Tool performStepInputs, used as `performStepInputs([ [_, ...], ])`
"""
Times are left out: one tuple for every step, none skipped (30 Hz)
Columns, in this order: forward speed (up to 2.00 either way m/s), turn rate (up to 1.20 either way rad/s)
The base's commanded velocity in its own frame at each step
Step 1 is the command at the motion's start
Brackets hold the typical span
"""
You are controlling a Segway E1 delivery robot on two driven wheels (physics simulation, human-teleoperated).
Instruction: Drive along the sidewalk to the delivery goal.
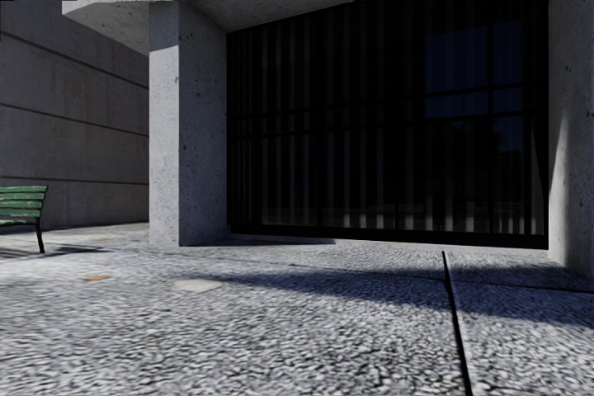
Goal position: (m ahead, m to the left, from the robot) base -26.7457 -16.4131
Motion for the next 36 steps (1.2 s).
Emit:
performStepInputs([
  [0.83, -0.90],
  [0.83, -0.90],
  [0.83, -0.90],
  [0.83, -0.90],
  [0.83, -0.90],
  [0.83, -0.90],
  [0.89, -0.90],
  [0.99, -0.90],
  [1.03, -0.90],
  [1.05, -0.90],
  [1.05, -0.90],
  [1.06, -0.90],
  [1.06, -0.90],
  [1.06, -0.90],
  [1.07, -0.90],
  [1.07, -0.90],
  [1.09, -0.91],
  [1.14, -0.93],
  [1.19, -0.97],
  [1.22, -1.01],
  [1.22, -1.01],
  [1.22, -1.01],
  [1.23, -1.03],
  [1.23, -1.05],
  [1.23, -1.07],
  [1.23, -1.08],
  [1.23, -1.08],
  [1.23, -1.08],
  [1.27, -1.08],
  [1.31, -1.08],
  [1.32, -1.08],
  [1.33, -1.08],
  [1.33, -1.08],
  [1.33, -1.08],
  [1.33, -1.08],
  [1.33, -1.08],
])
